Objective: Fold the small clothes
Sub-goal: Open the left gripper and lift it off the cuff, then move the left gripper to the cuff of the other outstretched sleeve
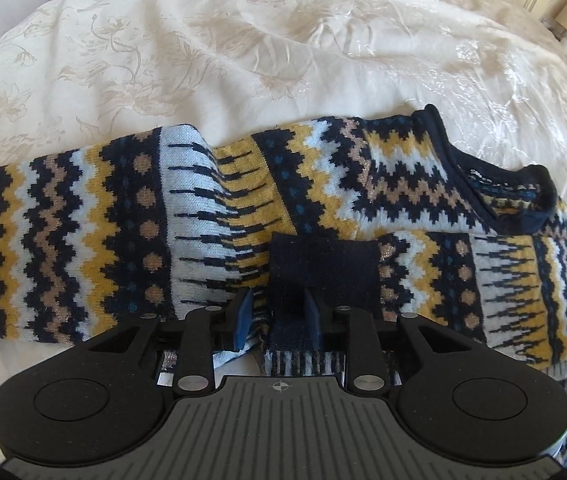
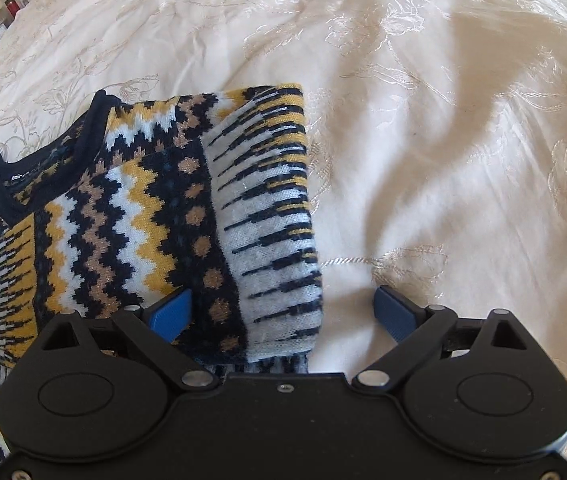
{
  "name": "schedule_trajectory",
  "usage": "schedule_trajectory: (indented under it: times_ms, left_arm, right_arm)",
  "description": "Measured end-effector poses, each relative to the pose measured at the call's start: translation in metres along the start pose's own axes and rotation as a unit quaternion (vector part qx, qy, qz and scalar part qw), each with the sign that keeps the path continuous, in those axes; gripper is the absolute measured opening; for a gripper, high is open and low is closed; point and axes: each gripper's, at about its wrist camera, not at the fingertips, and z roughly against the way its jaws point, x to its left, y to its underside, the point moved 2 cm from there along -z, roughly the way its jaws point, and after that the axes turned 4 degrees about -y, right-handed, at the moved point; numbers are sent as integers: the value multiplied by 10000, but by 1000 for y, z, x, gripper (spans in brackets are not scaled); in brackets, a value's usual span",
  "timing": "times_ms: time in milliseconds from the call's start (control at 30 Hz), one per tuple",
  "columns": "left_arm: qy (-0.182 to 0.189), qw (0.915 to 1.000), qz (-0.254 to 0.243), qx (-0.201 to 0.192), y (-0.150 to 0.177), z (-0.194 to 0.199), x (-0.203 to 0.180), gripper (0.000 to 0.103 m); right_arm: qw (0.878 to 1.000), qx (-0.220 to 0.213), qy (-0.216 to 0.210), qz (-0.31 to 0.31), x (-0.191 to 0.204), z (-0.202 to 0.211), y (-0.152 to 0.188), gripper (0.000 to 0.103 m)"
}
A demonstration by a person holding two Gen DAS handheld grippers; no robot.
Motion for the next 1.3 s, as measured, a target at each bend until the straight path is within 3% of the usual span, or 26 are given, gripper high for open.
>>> schedule_trajectory:
  times_ms: [167, 267, 367, 600, 933, 1000, 1167, 1300]
  left_arm:
    - [95, 9999, 70, 55, 13, 11, 7, 35]
    - [175, 9993, 155, 289, 25, 13, 12, 50]
    - [167, 9980, 273, 549, 41, 12, 16, 73]
    - [-125, 9967, 573, 563, 76, 28, 25, 78]
    - [-251, 9915, 1100, 649, 125, 38, 30, 80]
    - [-263, 9902, 1181, 691, 132, 35, 31, 88]
    - [-286, 9926, 934, 716, 139, 27, 26, 96]
    - [-235, 9930, 815, 817, 137, 19, 23, 102]
  right_arm:
    - [9997, -95, 52, -200, -12, 17, 0, 97]
    - [9994, -269, -24, -195, -18, 36, 3, 98]
    - [9989, -417, -190, -93, -18, 54, 8, 101]
    - [9962, -498, -700, 150, 3, 84, 22, 102]
    - [9870, 86, -1190, 1078, 31, 81, 68, 102]
    - [9846, 187, -1218, 1240, 34, 80, 76, 102]
    - [9749, 458, -1293, 1755, 52, 75, 95, 102]
    - [9680, 677, -979, 2210, 67, 58, 115, 102]
